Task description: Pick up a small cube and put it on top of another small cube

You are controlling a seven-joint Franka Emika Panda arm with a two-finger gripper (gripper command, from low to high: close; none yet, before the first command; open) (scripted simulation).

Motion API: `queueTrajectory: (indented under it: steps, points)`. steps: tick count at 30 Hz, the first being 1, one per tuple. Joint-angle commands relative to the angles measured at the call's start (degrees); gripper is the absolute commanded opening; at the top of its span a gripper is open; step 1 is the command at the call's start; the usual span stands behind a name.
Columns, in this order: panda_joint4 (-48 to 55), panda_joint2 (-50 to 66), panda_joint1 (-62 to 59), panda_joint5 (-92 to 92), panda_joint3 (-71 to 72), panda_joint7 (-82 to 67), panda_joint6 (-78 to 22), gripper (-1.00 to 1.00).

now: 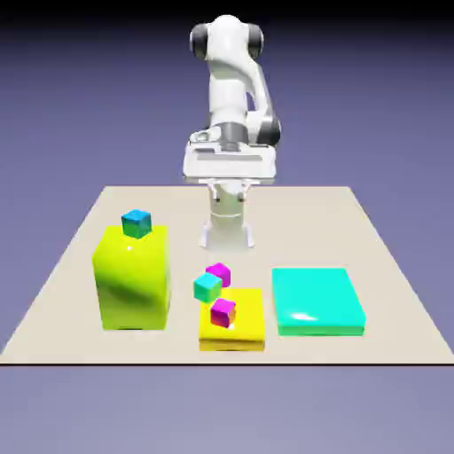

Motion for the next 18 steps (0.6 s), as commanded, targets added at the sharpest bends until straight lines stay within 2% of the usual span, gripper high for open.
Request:
queueTrajectory:
  steps: [1,18]
  points:
    - [-0.1,0.3,0.6,-0.4,-0.6,-2.5,-0.5,0.00]
    - [-1.7,5.8,10.9,-7.1,-11.0,-44.9,-9.7,0.00]
